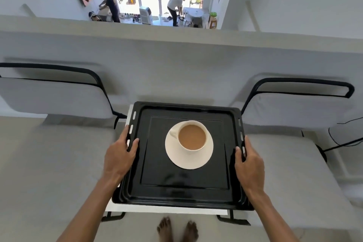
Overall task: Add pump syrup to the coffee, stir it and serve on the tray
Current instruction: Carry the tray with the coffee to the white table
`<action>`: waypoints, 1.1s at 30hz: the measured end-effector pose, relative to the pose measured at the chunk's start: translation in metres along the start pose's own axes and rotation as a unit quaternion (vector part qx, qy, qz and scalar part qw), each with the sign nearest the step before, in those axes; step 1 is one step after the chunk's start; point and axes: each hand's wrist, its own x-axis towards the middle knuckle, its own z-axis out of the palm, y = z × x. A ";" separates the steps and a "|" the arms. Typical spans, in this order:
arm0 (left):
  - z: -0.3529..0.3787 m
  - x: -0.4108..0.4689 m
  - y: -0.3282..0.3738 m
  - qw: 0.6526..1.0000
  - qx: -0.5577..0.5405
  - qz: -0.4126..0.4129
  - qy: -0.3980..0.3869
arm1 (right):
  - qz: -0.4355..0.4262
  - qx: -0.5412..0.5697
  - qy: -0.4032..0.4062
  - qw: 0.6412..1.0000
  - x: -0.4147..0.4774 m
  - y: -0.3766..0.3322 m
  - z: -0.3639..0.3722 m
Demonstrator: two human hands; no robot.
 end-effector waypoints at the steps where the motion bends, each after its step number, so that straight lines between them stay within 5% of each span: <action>1: 0.007 0.007 -0.009 1.000 0.001 -0.001 -0.001 | 0.003 0.002 -0.001 1.000 0.003 0.003 0.013; 20: 0.181 0.071 -0.176 0.998 0.045 -0.033 0.002 | 0.057 0.001 -0.009 0.998 0.053 0.112 0.229; 33: 0.241 0.107 -0.202 0.997 0.038 -0.064 -0.004 | 0.061 -0.030 0.023 0.997 0.083 0.149 0.297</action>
